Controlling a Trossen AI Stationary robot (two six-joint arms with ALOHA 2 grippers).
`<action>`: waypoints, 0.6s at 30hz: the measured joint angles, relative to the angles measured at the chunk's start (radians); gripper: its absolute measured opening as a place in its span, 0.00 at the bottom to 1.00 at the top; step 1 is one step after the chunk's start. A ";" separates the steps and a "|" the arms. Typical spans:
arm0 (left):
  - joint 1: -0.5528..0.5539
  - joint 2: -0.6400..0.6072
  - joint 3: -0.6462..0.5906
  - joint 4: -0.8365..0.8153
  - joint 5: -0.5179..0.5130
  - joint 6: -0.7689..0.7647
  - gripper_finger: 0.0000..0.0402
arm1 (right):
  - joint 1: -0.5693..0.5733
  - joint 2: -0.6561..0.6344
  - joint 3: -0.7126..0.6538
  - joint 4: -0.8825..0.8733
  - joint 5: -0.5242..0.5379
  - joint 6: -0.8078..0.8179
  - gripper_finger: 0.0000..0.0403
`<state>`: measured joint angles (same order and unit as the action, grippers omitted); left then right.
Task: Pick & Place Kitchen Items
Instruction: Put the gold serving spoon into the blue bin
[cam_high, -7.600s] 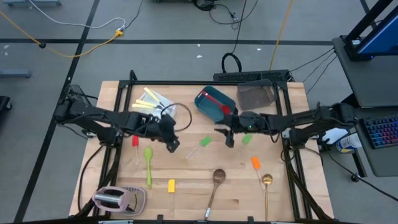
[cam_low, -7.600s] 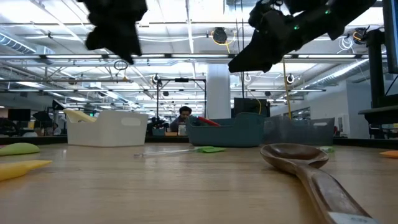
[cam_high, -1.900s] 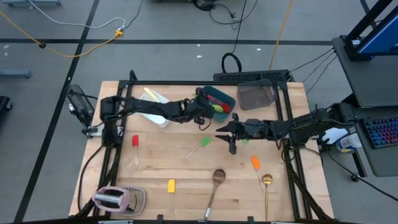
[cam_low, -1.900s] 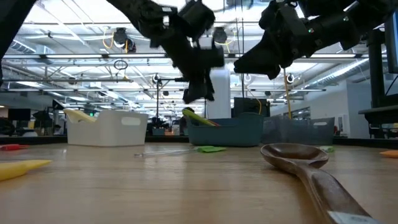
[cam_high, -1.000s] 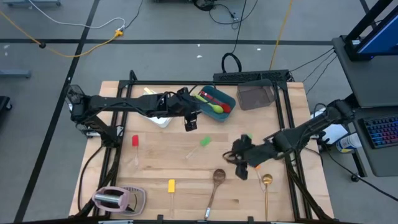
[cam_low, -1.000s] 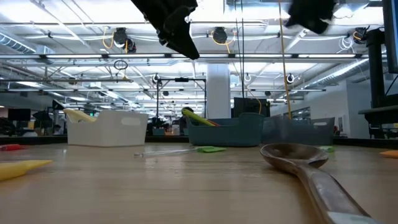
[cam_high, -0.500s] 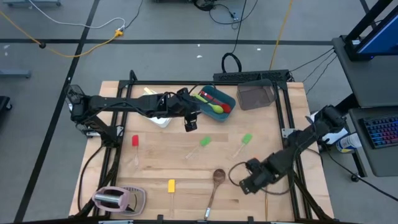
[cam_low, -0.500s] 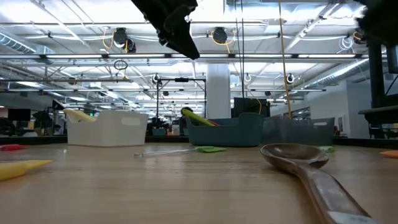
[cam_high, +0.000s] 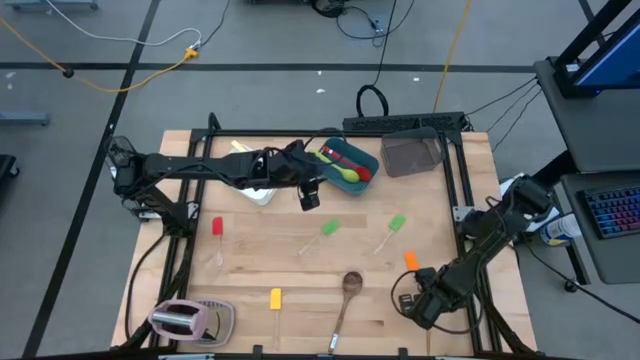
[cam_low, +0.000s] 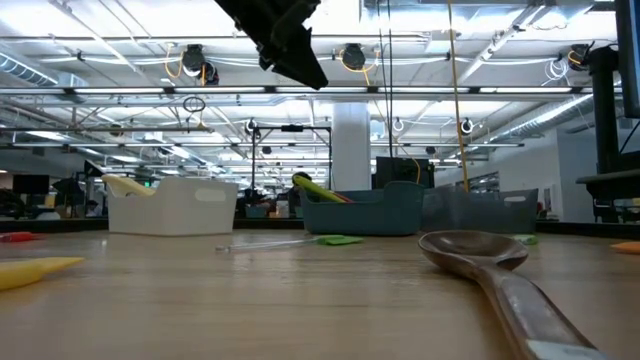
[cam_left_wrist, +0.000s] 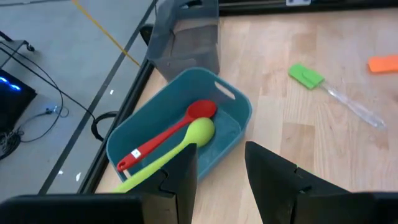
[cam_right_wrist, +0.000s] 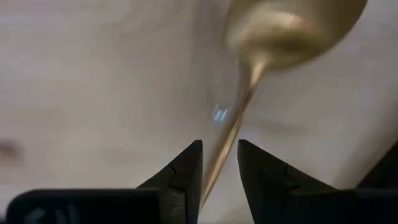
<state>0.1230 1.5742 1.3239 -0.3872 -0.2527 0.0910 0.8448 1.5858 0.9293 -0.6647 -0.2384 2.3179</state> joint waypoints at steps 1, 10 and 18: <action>0.000 0.000 0.000 0.004 0.000 0.000 0.35 | 0.000 0.000 -0.017 0.013 -0.001 0.000 0.24; 0.000 0.000 0.000 0.040 0.000 0.000 0.35 | 0.005 -0.006 -0.109 0.124 -0.004 -0.075 0.21; 0.000 0.000 0.000 0.050 0.000 0.001 0.35 | 0.004 -0.004 -0.130 0.115 -0.001 -0.144 0.03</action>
<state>0.1230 1.5745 1.3239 -0.3370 -0.2527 0.0917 0.8488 1.5818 0.7998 -0.5497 -0.2395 2.1734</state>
